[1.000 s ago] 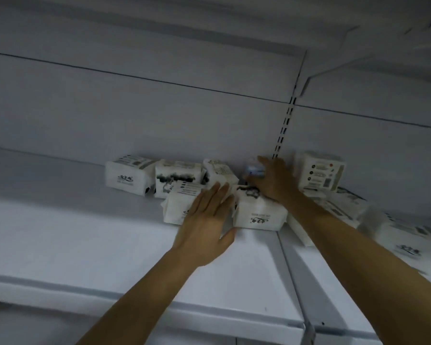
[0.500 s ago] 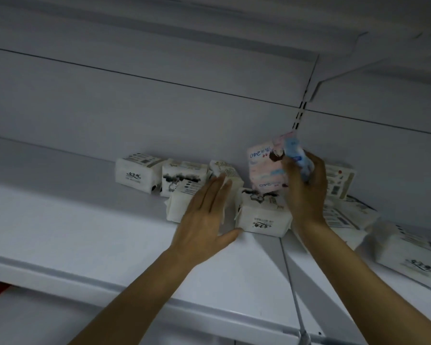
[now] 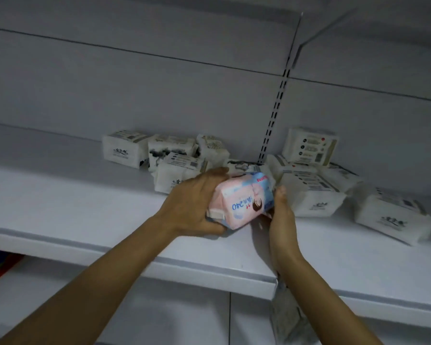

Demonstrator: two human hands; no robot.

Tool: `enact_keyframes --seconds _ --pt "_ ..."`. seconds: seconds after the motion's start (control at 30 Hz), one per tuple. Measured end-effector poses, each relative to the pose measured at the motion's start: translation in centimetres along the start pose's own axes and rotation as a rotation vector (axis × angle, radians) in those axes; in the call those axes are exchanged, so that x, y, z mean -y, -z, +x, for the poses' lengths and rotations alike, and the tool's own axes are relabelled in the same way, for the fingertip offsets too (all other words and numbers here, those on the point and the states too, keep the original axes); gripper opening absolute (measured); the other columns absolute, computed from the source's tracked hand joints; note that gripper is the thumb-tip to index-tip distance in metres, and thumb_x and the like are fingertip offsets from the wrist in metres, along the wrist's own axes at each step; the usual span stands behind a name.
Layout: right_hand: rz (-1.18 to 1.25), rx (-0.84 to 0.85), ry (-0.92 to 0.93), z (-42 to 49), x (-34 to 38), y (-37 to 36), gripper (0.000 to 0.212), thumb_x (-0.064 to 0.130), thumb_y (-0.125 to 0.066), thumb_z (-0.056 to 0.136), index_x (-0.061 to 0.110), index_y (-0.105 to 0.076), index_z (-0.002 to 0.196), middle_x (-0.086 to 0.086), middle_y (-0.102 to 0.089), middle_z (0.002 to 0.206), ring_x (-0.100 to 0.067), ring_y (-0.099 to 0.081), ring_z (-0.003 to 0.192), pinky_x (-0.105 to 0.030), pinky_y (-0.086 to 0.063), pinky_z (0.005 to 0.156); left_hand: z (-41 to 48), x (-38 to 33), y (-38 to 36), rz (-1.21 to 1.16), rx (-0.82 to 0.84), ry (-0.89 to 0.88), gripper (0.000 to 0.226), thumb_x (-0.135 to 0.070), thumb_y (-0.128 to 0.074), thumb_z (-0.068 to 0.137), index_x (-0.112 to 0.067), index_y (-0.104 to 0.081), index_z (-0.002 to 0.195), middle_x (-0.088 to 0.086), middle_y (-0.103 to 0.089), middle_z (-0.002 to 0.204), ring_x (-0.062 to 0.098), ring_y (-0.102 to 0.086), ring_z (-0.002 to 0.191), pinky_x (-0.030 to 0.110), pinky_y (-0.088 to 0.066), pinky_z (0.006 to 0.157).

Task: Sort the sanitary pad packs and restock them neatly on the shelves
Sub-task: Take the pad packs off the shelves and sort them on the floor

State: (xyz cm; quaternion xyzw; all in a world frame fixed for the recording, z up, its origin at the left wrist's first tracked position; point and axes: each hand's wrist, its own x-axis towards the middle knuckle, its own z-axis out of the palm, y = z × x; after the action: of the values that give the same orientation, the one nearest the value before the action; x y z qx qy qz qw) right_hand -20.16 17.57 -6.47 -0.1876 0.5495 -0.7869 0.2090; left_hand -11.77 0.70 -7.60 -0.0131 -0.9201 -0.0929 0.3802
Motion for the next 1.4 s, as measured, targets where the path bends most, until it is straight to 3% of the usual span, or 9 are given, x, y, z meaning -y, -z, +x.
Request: enact_keyframes --seconds 0.13,0.27,0.4,0.53,0.77,0.9,1.1,1.27,1.4 --pt "-0.07 0.042 0.023 0.1 0.0 0.1 0.047 0.044 -0.033 0.099 0.012 -0.062 0.118 0.002 -0.071 0.093 -0.001 -0.068 0.076 -0.013 -0.05 0.062 -0.3 -1.3 0.9 0.118 0.03 0.076 0.083 -0.058 -0.063 0.059 -0.014 -0.05 0.127 0.008 -0.058 0.119 0.02 -0.051 0.103 0.036 -0.05 0.079" --pt "-0.082 0.126 0.094 -0.2 -0.4 0.2 0.041 0.049 -0.039 0.096 0.017 -0.062 0.106 -0.001 -0.07 0.103 -0.009 -0.066 0.09 -0.017 -0.053 0.074 -1.7 -4.2 1.7 -0.012 -0.04 0.312 0.086 -0.054 -0.056 0.077 -0.021 -0.023 0.149 0.003 -0.044 0.141 0.015 -0.04 0.122 0.028 -0.04 0.091" --pt "-0.253 0.306 0.342 -1.2 -0.5 0.2 0.04 0.066 -0.049 0.083 0.029 -0.06 0.097 0.017 -0.07 0.093 0.002 -0.063 0.087 -0.018 -0.049 0.074 -2.5 -8.2 3.2 -0.155 -0.169 0.571 0.099 -0.068 -0.059 0.074 -0.026 -0.014 0.151 -0.006 -0.037 0.142 0.004 -0.032 0.126 0.004 -0.026 0.097" --pt "-0.407 0.479 0.565 -2.1 -0.3 0.4 0.049 0.073 -0.056 0.072 0.043 -0.051 0.109 0.028 -0.063 0.1 0.004 -0.059 0.093 -0.008 -0.044 0.075 -4.7 -11.0 5.9 -0.171 -0.282 0.684 0.099 -0.066 -0.072 0.067 -0.03 -0.025 0.147 -0.008 -0.049 0.139 0.012 -0.05 0.124 0.033 -0.05 0.098" --pt "-0.272 0.93 0.466 -7.4 1.2 -3.2 0.075 0.055 -0.072 0.066 0.051 -0.032 0.129 0.033 -0.054 0.121 -0.001 -0.057 0.114 -0.015 -0.052 0.082 -9.3 -16.8 12.6 -0.316 -0.47 0.863 0.091 -0.07 -0.065 0.069 -0.025 -0.033 0.142 -0.01 -0.064 0.123 0.009 -0.066 0.105 0.027 -0.058 0.078" --pt "-0.252 0.856 0.587 -11.2 1.1 -5.7 0.077 0.037 -0.082 0.069 0.034 -0.04 0.133 0.032 -0.055 0.122 0.001 -0.057 0.11 -0.012 -0.048 0.081 -13.0 -18.7 15.0 -0.326 -0.662 1.023 0.096 -0.066 -0.068 0.067 -0.032 -0.027 0.146 -0.009 -0.053 0.136 0.005 -0.062 0.109 0.031 -0.056 0.087" --pt "-0.411 1.02 0.701 -19.2 -3.2 -9.5 0.09 0.058 -0.075 0.068 0.031 -0.03 0.141 0.01 -0.045 0.135 -0.003 -0.048 0.12 -0.006 -0.042 0.09 -20.0 -20.3 18.8 -0.945 -0.775 1.3 0.065 -0.058 -0.059 0.074 -0.025 -0.053 0.13 0.008 -0.069 0.117 0.027 -0.068 0.104 0.039 -0.058 0.077" --pt "-0.298 1.243 0.268 -27.6 -6.1 -14.2 0.077 0.077 -0.059 0.068 0.032 -0.044 0.129 0.016 -0.056 0.127 -0.002 -0.056 0.114 -0.012 -0.048 0.087 -29.7 -20.8 25.6 -0.726 -0.917 1.351 0.089 -0.045 -0.084 0.06 -0.022 -0.043 0.136 0.01 -0.067 0.12 0.031 -0.067 0.104 0.051 -0.055 0.084" --pt "-0.264 1.367 -0.112 -33.3 -8.7 -17.6 0.072 0.053 -0.068 0.076 0.027 -0.041 0.137 0.005 -0.06 0.124 -0.01 -0.066 0.103 -0.026 -0.057 0.078 -35.4 -22.2 29.5 -0.673 -0.879 1.36 0.077 -0.028 -0.083 0.063 -0.014 -0.046 0.13 0.013 -0.07 0.112 0.031 -0.07 0.096 0.042 -0.059 0.072"
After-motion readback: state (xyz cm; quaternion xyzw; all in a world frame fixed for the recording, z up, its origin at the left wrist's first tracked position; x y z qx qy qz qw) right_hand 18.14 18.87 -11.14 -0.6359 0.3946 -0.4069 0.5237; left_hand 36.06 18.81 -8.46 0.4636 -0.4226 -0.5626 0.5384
